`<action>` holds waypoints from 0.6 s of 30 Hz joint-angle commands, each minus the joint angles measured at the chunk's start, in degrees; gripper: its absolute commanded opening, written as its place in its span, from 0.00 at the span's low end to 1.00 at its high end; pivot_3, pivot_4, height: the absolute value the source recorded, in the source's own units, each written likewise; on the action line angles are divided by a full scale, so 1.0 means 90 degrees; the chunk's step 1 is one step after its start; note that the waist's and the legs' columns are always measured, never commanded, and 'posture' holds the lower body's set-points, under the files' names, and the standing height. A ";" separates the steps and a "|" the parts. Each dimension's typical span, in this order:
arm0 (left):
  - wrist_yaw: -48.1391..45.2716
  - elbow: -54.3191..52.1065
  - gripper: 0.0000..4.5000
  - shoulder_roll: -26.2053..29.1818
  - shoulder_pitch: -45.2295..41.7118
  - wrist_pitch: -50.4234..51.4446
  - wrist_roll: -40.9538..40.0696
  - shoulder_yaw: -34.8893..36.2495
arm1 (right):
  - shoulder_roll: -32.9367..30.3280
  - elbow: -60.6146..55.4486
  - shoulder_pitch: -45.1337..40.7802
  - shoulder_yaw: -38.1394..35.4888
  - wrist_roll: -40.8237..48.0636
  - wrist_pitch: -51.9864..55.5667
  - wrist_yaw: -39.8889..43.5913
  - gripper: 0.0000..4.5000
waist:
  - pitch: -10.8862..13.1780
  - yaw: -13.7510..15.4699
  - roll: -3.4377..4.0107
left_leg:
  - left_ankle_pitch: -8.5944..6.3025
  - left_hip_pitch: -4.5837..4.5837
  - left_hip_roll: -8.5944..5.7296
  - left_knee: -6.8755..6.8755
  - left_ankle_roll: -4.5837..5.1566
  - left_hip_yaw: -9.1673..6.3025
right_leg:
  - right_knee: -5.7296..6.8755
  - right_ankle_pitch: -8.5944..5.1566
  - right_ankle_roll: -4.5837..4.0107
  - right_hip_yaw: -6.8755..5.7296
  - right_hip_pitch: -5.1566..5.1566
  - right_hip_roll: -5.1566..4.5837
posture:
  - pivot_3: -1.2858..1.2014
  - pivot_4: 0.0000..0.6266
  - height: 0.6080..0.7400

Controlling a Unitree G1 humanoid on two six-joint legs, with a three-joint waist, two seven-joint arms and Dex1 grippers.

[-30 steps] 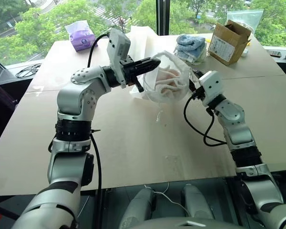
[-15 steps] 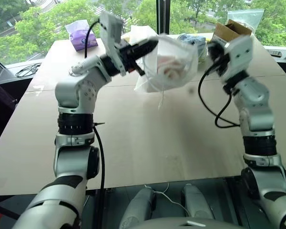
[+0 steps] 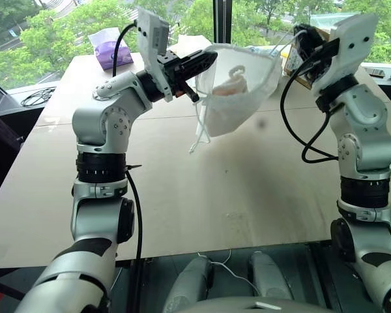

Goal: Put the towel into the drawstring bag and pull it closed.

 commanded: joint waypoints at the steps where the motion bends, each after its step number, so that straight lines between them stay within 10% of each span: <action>1: -0.0330 0.0240 0.00 0.0182 -0.0423 -0.0633 0.0394 -0.0175 | -0.0107 -0.0331 -0.0274 -0.0076 0.0008 0.0050 -0.0085 0.01 | 0.0000 -0.0001 0.0000 | 0.0000 -0.0001 0.0000 0.0001 0.0000 -0.0001 | 0.0000 0.0000 0.0000 -0.0001 -0.0001 0.0000 | 0.52 0.24 1.00; 7: -0.0942 0.1033 0.18 0.0096 -0.0506 -0.1570 0.1205 -0.0905 | -0.0044 -0.0451 -0.0129 0.0211 0.0001 0.0248 0.0007 0.00 | -0.0001 -0.0006 0.0002 | 0.0000 0.0003 0.0000 -0.0009 0.0000 0.0000 | -0.0002 0.0000 0.0000 -0.0001 -0.0001 0.0000 | 0.52 0.24 1.00; 13: -0.0911 0.0963 0.79 -0.0185 -0.0615 -0.1235 0.0545 -0.0232 | 0.0002 -0.0452 -0.0291 0.0149 0.0035 0.0374 -0.0140 0.00 | -0.0001 -0.0031 0.0001 | 0.0000 -0.0002 0.0000 -0.0009 0.0000 0.0001 | -0.0001 0.0000 0.0000 0.0002 -0.0009 -0.0002 | 0.52 0.24 1.00; 18: -0.0506 0.0623 0.79 -0.0337 -0.0490 -0.0219 -0.1051 0.1104 | 0.0138 -0.0325 -0.0580 -0.0013 -0.0137 0.0388 -0.0683 0.00 | -0.0001 -0.0034 0.0001 | 0.0000 -0.0002 0.0002 -0.0012 0.0000 0.0004 | 0.0003 0.0000 0.0000 0.0005 -0.0016 -0.0002 | 0.52 0.24 1.00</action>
